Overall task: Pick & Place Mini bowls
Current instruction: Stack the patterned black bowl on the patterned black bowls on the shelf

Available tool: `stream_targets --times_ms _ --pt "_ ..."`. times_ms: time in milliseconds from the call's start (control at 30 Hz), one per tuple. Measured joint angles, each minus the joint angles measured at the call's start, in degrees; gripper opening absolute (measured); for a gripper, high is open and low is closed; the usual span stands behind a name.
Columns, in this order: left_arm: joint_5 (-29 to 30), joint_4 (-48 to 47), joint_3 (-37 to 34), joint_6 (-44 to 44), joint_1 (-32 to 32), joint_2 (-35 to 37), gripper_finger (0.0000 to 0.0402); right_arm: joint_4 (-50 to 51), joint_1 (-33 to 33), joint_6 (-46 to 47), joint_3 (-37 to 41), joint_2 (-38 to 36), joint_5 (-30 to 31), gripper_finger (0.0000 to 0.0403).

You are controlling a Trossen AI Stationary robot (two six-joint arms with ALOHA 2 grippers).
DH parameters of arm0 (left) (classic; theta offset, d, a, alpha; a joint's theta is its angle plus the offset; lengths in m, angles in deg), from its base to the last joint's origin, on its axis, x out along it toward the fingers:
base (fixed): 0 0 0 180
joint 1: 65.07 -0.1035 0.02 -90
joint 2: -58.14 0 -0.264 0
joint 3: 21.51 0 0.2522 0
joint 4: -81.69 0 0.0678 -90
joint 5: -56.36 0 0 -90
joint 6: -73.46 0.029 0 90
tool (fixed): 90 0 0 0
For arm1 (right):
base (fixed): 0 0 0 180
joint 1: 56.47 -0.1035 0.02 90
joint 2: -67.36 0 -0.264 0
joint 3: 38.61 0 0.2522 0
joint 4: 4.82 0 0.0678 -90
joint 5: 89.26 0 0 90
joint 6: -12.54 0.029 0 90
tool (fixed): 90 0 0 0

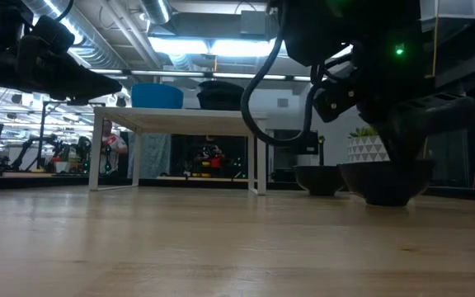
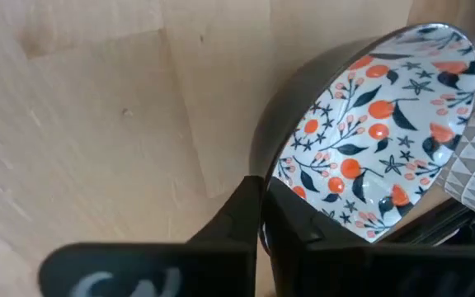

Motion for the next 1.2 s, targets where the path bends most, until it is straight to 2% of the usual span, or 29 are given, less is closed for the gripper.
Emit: stream_targets --times_ms 200,367,700,1200 --pt "0.0 0.0 0.0 0.0 0.0 0.0 0.0086 -0.8 0.0 -1.8 0.0 0.0 -2.6 0.0025" --pt "0.0 0.0 0.0 0.0 0.0 0.0 0.0086 -0.3 -0.6 -3.2 0.0 -0.1 -3.4 0.001" --pt "0.0 0.0 0.0 0.0 0.0 0.0 0.0086 -0.4 -1.7 -3.4 -0.5 -0.1 -6.0 0.0013" --pt "0.0 0.0 0.0 0.0 0.0 0.0 0.0086 -1.2 -1.9 -6.0 -8.3 0.0 -7.0 0.0011"
